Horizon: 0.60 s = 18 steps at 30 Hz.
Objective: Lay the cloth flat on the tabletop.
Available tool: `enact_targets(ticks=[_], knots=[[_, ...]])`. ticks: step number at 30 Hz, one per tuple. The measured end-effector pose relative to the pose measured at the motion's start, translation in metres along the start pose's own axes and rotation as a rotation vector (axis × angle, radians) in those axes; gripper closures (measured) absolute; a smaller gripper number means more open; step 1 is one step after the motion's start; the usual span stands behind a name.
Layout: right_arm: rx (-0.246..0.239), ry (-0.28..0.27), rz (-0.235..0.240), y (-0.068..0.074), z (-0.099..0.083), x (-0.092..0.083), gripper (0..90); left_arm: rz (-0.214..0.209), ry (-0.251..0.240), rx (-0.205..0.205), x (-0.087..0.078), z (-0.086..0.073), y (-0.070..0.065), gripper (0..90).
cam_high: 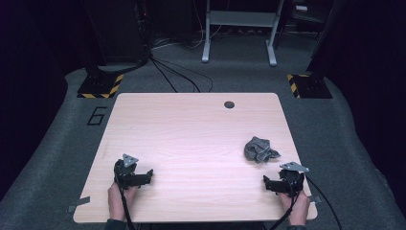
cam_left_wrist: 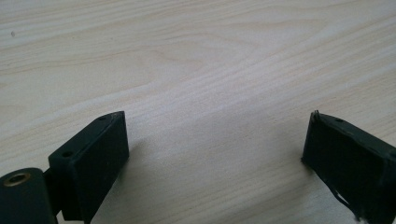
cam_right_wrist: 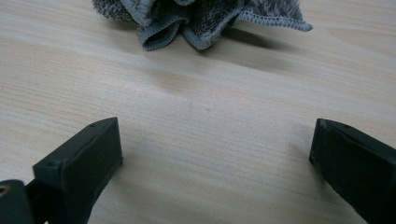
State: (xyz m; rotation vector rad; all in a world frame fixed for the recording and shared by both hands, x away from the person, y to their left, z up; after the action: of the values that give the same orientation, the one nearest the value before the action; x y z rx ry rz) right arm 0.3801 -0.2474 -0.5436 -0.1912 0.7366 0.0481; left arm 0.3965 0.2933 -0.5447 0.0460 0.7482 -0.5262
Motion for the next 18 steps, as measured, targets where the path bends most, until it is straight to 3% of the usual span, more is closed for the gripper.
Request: enact_targets(ticks=[18], knots=[[-0.019, 0.027, 0.014, -0.003, 0.0033, 0.0013, 1.4, 0.004, -0.004, -0.006, 0.0002, -0.0001, -0.0006, 7.1]])
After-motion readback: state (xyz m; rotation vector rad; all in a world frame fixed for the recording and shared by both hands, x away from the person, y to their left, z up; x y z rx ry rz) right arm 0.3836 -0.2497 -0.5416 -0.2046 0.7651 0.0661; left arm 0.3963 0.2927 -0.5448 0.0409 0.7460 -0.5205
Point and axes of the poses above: each handheld gripper's, and its own axes: x roughly forward along the jaws, z roughly out of its top, y roughly to its left, the point moved 2 cm from there along x, roughly forward along the jaws, and after that the axes turned 13 degrees about -z, right-handed, at the moved point
